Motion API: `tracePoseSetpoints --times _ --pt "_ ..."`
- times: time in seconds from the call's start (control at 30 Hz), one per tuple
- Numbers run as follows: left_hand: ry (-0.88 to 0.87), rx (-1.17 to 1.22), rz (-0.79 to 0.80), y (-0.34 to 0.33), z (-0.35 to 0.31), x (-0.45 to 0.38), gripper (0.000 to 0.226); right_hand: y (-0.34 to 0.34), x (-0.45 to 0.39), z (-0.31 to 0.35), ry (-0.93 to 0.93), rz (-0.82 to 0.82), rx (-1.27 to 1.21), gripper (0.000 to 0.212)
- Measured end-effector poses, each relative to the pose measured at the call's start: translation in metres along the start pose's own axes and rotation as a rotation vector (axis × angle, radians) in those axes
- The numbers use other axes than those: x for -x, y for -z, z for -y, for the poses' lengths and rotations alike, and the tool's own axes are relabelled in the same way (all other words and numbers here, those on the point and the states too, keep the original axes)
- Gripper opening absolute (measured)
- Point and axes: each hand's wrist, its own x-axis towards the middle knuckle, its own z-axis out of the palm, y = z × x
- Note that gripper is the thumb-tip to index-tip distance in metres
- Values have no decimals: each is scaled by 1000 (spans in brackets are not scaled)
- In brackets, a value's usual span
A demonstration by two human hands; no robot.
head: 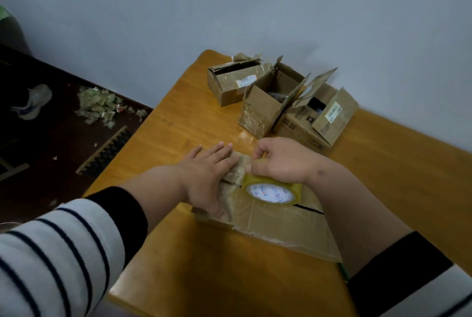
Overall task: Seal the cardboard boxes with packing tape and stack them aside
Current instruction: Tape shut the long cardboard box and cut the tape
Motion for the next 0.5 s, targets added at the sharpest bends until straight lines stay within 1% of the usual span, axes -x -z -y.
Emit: tracePoseSetpoints --times 0.03,0.1,0.17,0.37,0.5 --pt "14 -40 38 2 -1 1 138 0 1 -2 -1 -7 -17 27" --pt "27 -103 77 4 -4 2 147 -1 1 -6 -4 -21 -32 32" --pt "33 -132 69 2 -7 3 148 -2 2 -9 -4 -29 -30 34" --pt "4 -145 -25 4 -7 3 147 -2 2 -13 6 -17 -8 33" --pt "11 -124 -22 6 -6 2 150 3 6 -15 28 38 -18 36"
